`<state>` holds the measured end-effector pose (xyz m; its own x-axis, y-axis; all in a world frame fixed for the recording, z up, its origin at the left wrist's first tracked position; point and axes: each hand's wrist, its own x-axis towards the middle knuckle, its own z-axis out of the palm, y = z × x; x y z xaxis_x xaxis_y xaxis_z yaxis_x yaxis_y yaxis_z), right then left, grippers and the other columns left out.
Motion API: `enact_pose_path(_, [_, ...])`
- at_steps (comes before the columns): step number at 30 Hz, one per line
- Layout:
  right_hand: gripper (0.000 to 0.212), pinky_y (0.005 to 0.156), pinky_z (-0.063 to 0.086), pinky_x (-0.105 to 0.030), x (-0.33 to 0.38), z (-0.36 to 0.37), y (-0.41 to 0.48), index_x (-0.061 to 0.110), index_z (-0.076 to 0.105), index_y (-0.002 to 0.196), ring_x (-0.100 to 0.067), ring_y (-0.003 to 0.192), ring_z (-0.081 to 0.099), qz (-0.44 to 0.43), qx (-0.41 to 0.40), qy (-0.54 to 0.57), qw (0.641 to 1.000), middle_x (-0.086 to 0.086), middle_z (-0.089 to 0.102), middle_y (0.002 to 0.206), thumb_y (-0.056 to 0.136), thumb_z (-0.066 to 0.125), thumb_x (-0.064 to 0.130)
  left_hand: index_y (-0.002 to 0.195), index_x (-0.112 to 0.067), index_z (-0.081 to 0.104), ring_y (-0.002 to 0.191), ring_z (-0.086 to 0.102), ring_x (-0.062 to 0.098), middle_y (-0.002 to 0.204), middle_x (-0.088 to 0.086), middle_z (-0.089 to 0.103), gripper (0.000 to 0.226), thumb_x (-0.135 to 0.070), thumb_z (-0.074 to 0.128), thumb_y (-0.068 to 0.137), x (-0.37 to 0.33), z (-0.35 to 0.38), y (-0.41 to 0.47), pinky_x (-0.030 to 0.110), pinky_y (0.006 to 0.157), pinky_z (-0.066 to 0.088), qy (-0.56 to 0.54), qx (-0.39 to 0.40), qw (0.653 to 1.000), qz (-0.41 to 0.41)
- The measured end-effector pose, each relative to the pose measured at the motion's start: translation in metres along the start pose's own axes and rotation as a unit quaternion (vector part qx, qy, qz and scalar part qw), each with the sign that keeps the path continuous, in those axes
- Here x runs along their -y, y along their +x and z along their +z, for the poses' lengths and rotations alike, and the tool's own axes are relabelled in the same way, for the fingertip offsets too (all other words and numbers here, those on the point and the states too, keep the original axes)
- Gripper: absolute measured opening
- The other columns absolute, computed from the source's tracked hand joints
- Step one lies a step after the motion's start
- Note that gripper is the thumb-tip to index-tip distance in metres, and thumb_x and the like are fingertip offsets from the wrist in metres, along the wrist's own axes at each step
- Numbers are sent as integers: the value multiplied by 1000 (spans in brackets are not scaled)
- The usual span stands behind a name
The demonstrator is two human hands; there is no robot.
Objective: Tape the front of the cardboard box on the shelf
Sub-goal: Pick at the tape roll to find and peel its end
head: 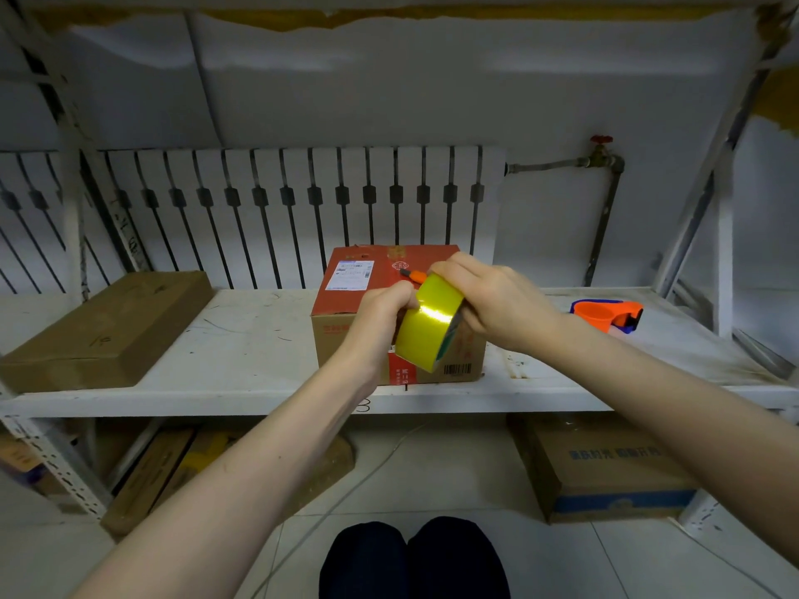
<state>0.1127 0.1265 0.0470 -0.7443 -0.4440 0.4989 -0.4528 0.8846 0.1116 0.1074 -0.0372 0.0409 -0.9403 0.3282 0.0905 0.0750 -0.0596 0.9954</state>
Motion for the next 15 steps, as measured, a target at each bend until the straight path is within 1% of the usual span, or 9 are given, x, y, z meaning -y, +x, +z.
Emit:
enact_pose_path(2, [42, 60, 39, -25, -1, 0, 1, -1, 56, 118, -33, 76, 66, -3, -4, -8, 1000, -21, 64, 106, 80, 70, 9, 73, -17, 45, 73, 47, 15, 74, 0, 48, 13, -27, 49, 66, -1, 1, 1, 34, 76, 38, 8, -3, 1000, -3])
enact_pose_path(3, [42, 60, 39, -25, -1, 1, 0, -1, 56, 119, -34, 76, 66, -3, -6, -7, 1000, -21, 64, 106, 80, 69, 9, 73, -17, 44, 72, 47, 15, 74, 0, 47, 12, -27, 49, 66, -1, 1, 1, 34, 75, 38, 9, -4, 1000, -5])
enact_pose_path(5, [41, 63, 40, -26, -2, 4, -1, 0, 54, 122, -34, 80, 65, 1, -12, 3, 1000, -20, 62, 109, 84, 65, 9, 72, -17, 43, 71, 46, 14, 73, 0, 46, 8, -21, 48, 78, 2, 2, 2, 31, 72, 38, 3, -6, 1000, -6])
enact_pose_path(7, [40, 67, 40, -26, -1, 8, -3, 3, 51, 126, -33, 89, 63, 11, -21, 13, 1000, -17, 59, 116, 88, 60, 12, 73, -17, 42, 70, 46, 13, 73, 0, 46, 12, -13, 43, 84, 7, 2, 3, 29, 69, 39, -7, -7, 1000, -7])
enact_pose_path(10, [41, 73, 40, -24, -1, 12, -4, 6, 48, 130, -29, 98, 61, 26, -20, 28, 999, -14, 56, 122, 91, 56, 16, 74, -16, 43, 71, 46, 14, 74, 1, 47, 9, -11, 43, 81, 10, 2, 3, 29, 68, 39, -23, -14, 1000, -11])
enact_pose_path(12, [42, 75, 39, -23, -1, 12, -4, 7, 46, 132, -28, 101, 59, 33, -19, 33, 999, -13, 55, 124, 92, 54, 16, 76, -14, 45, 73, 47, 16, 76, 2, 48, 2, -16, 46, 75, 11, 2, 3, 31, 69, 40, -26, -14, 999, -22])
enact_pose_path(13, [42, 75, 39, -23, -1, 12, -4, 7, 46, 132, -28, 101, 59, 33, -20, 35, 999, -13, 55, 125, 92, 54, 16, 75, -14, 46, 74, 48, 17, 77, 3, 50, 6, -18, 47, 71, 11, 2, 3, 32, 70, 41, -27, -13, 999, -28])
enact_pose_path(15, [42, 76, 39, -23, -2, 13, -3, 8, 46, 132, -28, 103, 58, 31, -18, 34, 999, -12, 54, 125, 92, 54, 17, 73, -13, 50, 76, 51, 17, 78, 3, 53, 5, -15, 45, 74, 12, 2, 3, 32, 71, 42, -34, -9, 999, -34])
